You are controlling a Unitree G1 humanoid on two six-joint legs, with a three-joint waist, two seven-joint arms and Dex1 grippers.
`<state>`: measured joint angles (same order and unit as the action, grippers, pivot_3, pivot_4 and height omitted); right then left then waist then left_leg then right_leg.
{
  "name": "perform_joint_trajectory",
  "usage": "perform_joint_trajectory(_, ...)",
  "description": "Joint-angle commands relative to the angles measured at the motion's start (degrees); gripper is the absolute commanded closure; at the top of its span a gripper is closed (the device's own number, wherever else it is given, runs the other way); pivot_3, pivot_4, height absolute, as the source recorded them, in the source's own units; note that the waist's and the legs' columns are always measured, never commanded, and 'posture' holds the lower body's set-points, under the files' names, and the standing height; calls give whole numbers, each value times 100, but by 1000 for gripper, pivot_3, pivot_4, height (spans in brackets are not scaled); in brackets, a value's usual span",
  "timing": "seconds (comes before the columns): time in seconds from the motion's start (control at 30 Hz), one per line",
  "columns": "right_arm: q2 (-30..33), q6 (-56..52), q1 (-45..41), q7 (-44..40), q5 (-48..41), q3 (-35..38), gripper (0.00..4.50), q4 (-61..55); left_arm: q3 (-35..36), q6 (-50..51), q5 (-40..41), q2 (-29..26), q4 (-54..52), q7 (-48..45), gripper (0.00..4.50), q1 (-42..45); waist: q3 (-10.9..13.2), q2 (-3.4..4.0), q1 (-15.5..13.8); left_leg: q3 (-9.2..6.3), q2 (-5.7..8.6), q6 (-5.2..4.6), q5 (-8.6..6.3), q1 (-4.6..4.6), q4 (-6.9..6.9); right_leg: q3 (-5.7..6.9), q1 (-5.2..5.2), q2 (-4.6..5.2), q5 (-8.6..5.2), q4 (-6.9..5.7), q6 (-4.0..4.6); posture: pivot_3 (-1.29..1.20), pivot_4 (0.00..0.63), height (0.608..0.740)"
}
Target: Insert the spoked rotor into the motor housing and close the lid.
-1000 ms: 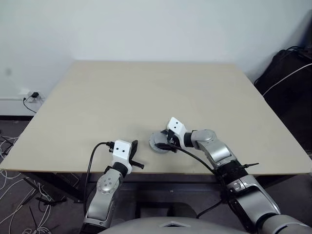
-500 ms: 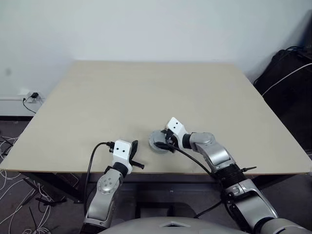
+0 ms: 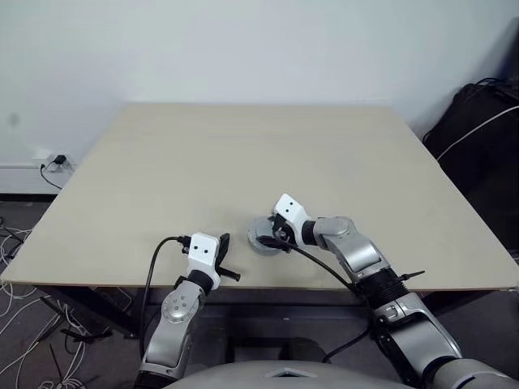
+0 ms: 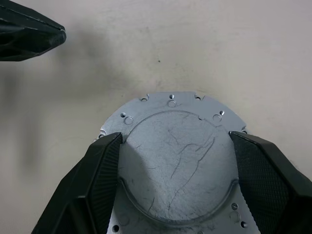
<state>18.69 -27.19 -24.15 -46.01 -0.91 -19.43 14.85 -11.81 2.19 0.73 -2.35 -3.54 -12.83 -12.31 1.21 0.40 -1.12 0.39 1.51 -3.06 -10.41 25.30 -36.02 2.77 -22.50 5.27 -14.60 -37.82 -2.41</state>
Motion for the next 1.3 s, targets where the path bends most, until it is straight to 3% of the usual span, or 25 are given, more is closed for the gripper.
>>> perform_joint_trajectory(0.03,59,-243,-81,10,97,-54,1312,-9,-25,-77,51,29,-245,-6,4500,49,-4,5,-1,0,0,0,0,0,0,0,0,0,0,0,0,0,0,740)
perform_joint_trajectory(0.7,98,-577,-67,250,229,-197,1312,-120,115,69,293,216,-348,106,4500,154,-13,13,-8,0,0,0,0,-1,0,-4,2,3,-6,0,-10,0,0,740)
perform_joint_trajectory(0.87,53,-572,-60,304,211,-192,1312,-115,492,422,512,226,-181,154,4500,788,-13,12,-18,-3,-1,0,0,-1,0,-2,2,3,-1,-3,-15,0,0,740)
perform_joint_trajectory(1.0,24,-573,-55,327,204,-208,1312,-114,561,715,742,-54,337,-404,4500,1440,-14,10,-22,-1,1,0,0,-9,0,6,7,-6,2,-4,-15,0,0,740)
perform_joint_trajectory(1.3,-35,-588,-19,375,185,-205,1312,-224,910,2639,2011,-347,1333,-1739,4500,2813,-11,3,18,0,-3,-1,2,-22,-9,-13,19,-58,3,0,-18,0,0,740)
